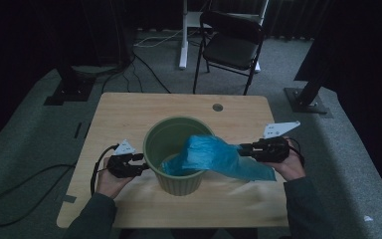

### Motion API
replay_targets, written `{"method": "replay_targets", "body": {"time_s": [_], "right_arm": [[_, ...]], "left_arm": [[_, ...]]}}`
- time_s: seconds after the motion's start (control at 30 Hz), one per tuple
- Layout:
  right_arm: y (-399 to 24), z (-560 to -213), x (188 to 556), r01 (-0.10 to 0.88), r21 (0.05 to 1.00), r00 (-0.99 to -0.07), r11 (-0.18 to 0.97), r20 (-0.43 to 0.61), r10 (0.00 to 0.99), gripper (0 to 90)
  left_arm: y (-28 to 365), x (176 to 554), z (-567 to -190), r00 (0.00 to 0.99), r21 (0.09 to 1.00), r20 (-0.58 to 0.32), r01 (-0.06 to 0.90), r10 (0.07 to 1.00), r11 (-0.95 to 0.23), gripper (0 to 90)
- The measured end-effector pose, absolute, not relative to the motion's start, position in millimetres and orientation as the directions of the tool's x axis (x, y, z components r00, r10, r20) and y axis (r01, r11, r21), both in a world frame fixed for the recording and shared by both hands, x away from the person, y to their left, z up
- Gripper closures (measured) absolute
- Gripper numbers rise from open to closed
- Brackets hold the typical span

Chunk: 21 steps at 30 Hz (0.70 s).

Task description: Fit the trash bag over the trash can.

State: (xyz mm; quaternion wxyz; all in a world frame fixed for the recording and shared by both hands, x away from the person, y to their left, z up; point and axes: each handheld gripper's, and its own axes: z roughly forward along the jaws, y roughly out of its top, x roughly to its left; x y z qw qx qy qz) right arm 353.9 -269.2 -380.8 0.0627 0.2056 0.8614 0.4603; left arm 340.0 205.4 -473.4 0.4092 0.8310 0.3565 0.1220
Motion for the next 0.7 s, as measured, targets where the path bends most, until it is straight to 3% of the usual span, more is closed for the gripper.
{"method": "replay_targets", "body": {"time_s": [0.17, 0.7], "right_arm": [[-262, -367, 354, 0.260, 0.832, -0.920, 0.489, 0.060, 0.387, 86.7], [-230, -340, 361, 0.194, 0.841, -0.939, 0.505, 0.011, 0.343, 87.4]], "left_arm": [[202, 338, -471, 0.726, 0.775, -0.081, 0.477, 0.683, -0.415, 48.6], [225, 329, -442, 0.703, 0.820, -0.074, 0.447, 0.707, -0.358, 48.6]]}}
